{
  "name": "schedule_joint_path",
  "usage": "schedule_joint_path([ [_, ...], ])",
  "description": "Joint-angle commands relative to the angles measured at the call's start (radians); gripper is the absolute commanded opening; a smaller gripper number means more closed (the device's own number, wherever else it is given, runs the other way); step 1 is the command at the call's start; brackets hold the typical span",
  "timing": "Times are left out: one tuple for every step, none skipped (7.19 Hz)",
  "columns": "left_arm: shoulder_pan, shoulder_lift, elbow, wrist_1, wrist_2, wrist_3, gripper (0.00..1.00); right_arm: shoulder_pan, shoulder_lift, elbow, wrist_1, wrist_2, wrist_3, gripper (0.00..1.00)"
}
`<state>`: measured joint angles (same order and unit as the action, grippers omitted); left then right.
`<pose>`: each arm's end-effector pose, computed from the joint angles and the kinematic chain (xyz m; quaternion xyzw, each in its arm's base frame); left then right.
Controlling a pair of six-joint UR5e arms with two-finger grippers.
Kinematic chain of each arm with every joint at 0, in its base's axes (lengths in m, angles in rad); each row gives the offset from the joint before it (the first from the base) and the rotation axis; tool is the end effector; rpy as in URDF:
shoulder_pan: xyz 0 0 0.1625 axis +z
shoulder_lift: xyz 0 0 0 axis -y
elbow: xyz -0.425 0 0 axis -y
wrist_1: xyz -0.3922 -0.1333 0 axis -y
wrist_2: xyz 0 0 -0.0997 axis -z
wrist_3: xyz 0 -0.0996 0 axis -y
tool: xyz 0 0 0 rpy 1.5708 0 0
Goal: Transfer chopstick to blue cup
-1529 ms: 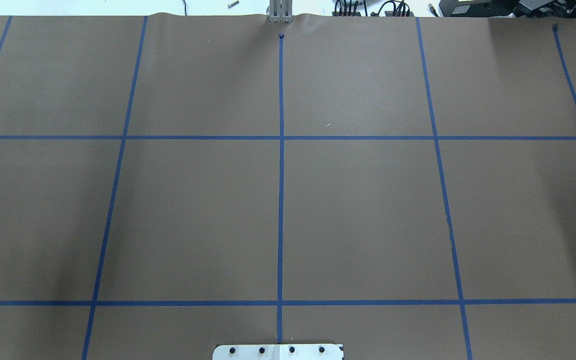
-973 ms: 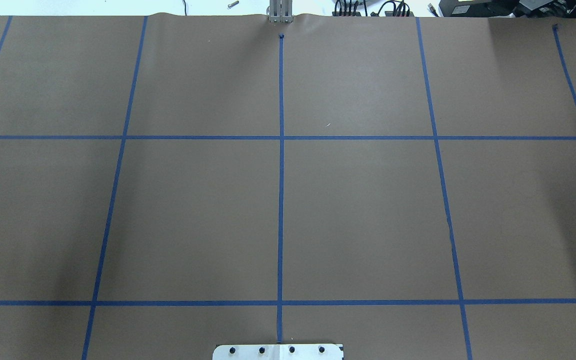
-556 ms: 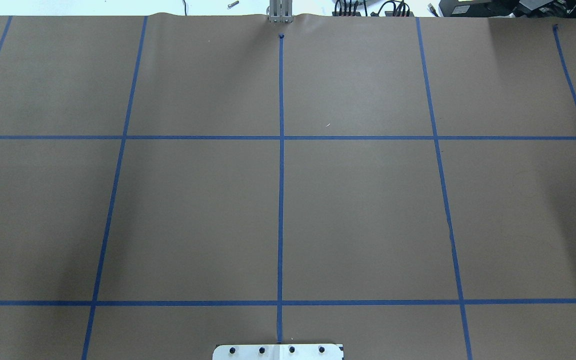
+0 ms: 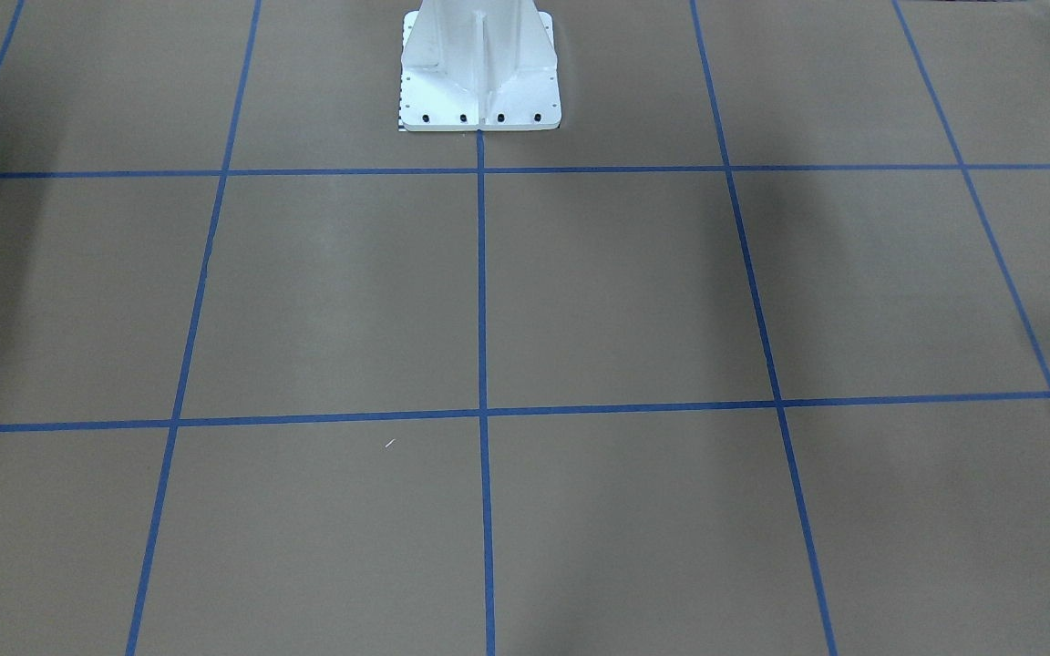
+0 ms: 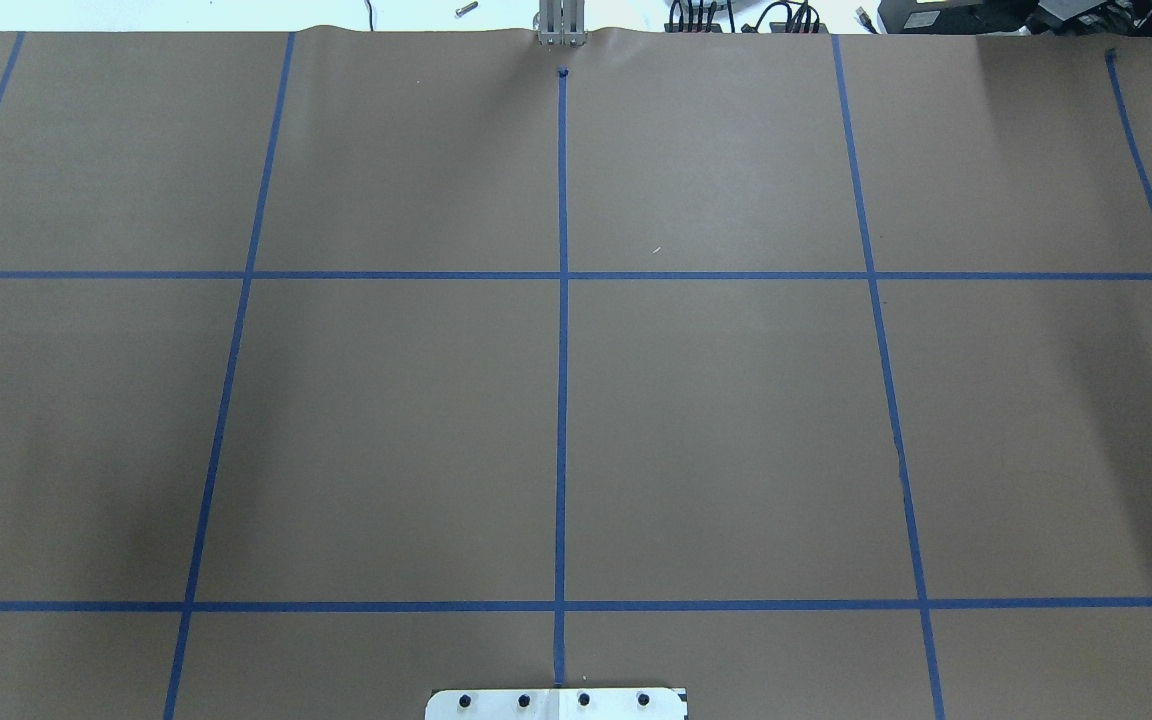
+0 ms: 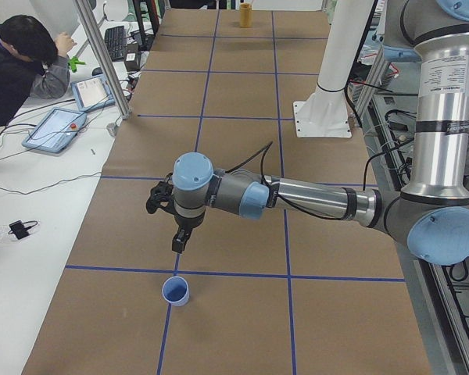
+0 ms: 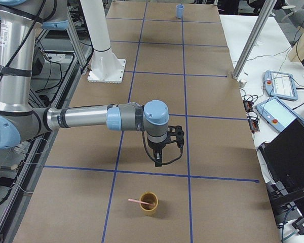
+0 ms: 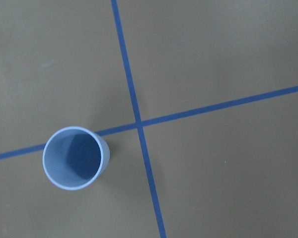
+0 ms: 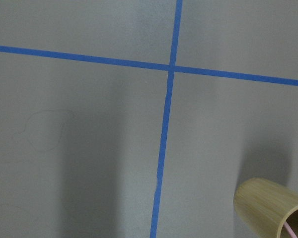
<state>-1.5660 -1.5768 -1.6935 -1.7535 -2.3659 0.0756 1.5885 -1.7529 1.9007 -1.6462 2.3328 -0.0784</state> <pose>-0.0598 -0.5081 0.5730 0.1564 0.3772 0.0966 0.9077 0.0719 -0.4144 0.5874 0.0514 -0.3696 -0.0416 0.9268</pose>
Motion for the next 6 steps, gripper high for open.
schedule_joint_path([
  [0.000, -0.019, 0.026, -0.030, -0.003, 0.000, 0.99, 0.010, 0.007, 0.027, 0.002, 0.010, -0.011, 1.00],
  [0.000, -0.022, 0.002, -0.052, -0.003, 0.003, 0.99, 0.008, 0.033, 0.052, 0.002, 0.007, 0.005, 1.00],
  [0.000, -0.009, -0.024, -0.116, -0.001, -0.007, 0.99, 0.008, 0.062, 0.047, 0.002, 0.010, 0.012, 1.00],
  [0.001, -0.021, -0.008, -0.163, 0.003, 0.004, 0.98, -0.002, 0.087, 0.054, 0.002, 0.025, 0.012, 1.00],
  [0.001, 0.003, 0.015, -0.185, 0.011, -0.002, 0.98, -0.019, 0.102, 0.055, 0.003, 0.031, 0.009, 1.00],
  [0.001, 0.001, 0.061, -0.211, 0.052, -0.002, 0.99, -0.065, 0.116, 0.052, 0.070, 0.049, 0.076, 1.00],
])
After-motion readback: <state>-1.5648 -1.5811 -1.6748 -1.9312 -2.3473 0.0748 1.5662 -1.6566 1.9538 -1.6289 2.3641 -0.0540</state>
